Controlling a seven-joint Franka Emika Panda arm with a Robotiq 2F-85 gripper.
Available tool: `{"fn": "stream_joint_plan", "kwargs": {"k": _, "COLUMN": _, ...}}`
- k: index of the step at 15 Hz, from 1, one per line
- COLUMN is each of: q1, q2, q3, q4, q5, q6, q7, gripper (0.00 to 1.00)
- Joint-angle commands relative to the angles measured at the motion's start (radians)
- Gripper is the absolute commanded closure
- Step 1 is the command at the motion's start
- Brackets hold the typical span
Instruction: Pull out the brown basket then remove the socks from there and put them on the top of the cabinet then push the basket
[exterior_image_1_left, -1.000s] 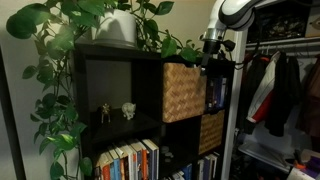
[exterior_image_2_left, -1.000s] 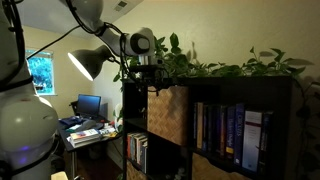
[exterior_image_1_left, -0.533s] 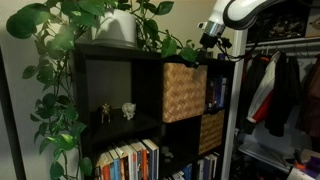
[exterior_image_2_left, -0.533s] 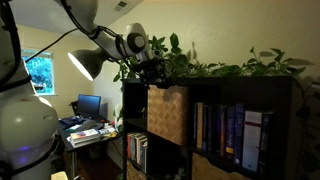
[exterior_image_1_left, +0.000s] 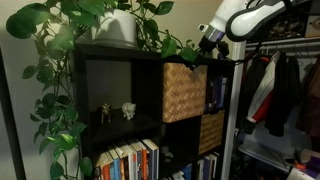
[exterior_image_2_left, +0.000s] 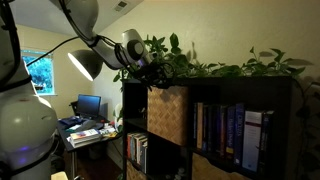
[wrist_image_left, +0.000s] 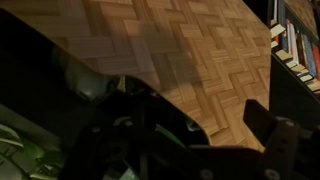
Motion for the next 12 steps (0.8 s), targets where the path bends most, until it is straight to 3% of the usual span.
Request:
{"fn": "stream_joint_plan", "kwargs": {"k": 1, "q1": -0.015, "q2": 0.0, "q3": 0.005, "q4": -0.042, "q5": -0.023, "q6": 0.087, "q7": 0.013, "gripper": 0.0}}
{"fn": "stream_joint_plan", "kwargs": {"k": 7, "q1": -0.017, "q2": 0.036, "q3": 0.003, "q4": -0.06, "q5": -0.021, "q6": 0.151, "q7": 0.005, "gripper": 0.0}}
{"fn": "stream_joint_plan", "kwargs": {"k": 12, "q1": 0.01, "q2": 0.045, "q3": -0.011, "q4": -0.052, "q5": 0.014, "q6": 0.115, "q7": -0.031, "gripper": 0.0}}
